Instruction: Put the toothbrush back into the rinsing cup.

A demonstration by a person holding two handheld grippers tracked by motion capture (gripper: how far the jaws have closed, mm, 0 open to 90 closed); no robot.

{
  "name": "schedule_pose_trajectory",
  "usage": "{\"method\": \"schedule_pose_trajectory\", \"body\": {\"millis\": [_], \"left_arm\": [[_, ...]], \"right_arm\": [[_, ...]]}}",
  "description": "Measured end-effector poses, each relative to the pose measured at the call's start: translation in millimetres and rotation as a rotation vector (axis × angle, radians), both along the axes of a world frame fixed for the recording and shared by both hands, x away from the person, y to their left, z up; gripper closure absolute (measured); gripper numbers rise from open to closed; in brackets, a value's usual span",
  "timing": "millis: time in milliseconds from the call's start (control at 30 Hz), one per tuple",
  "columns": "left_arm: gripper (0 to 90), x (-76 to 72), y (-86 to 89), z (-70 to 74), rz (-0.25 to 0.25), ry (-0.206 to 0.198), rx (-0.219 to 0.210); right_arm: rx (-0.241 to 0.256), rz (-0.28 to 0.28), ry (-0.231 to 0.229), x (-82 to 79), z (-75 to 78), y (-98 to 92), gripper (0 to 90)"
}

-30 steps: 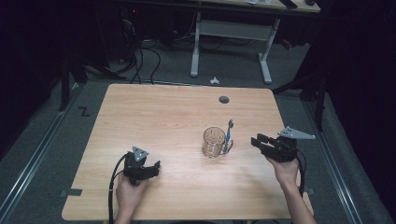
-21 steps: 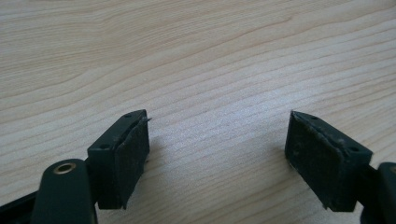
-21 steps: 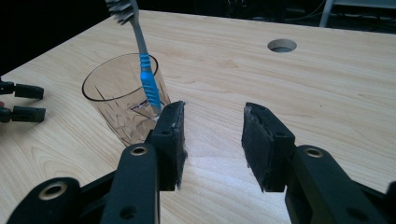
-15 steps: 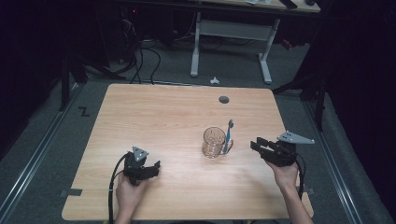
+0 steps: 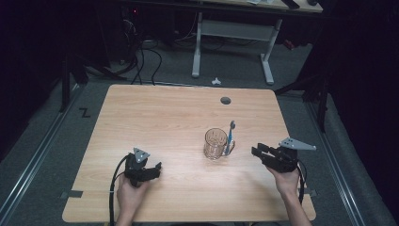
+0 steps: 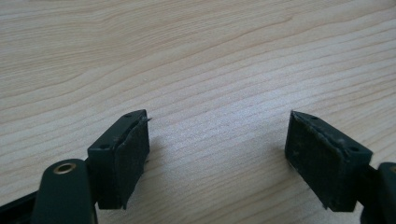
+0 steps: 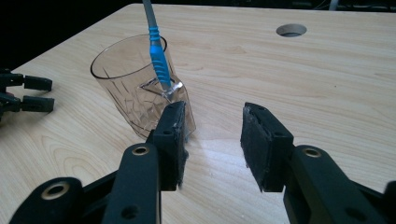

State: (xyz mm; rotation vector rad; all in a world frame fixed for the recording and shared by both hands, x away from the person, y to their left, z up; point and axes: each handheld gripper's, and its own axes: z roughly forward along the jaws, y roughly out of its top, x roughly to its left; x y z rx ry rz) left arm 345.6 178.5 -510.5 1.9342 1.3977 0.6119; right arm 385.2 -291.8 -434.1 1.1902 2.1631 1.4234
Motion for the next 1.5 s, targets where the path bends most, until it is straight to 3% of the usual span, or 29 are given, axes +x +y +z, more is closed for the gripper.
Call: {"method": "schedule_pose_trajectory", "body": {"millis": [700,1500], "left_arm": [[22.5,0.0,0.0,0.0,0.000,0.000,0.000],[22.5,0.0,-0.2,-0.1,0.002,-0.001,-0.001]], "right_arm": [[-0.038,0.009,0.012,-9.1,-13.9,8.4,61.5],[-0.043,0.022,0.054,-16.8,-36.3,15.2,59.6]]}}
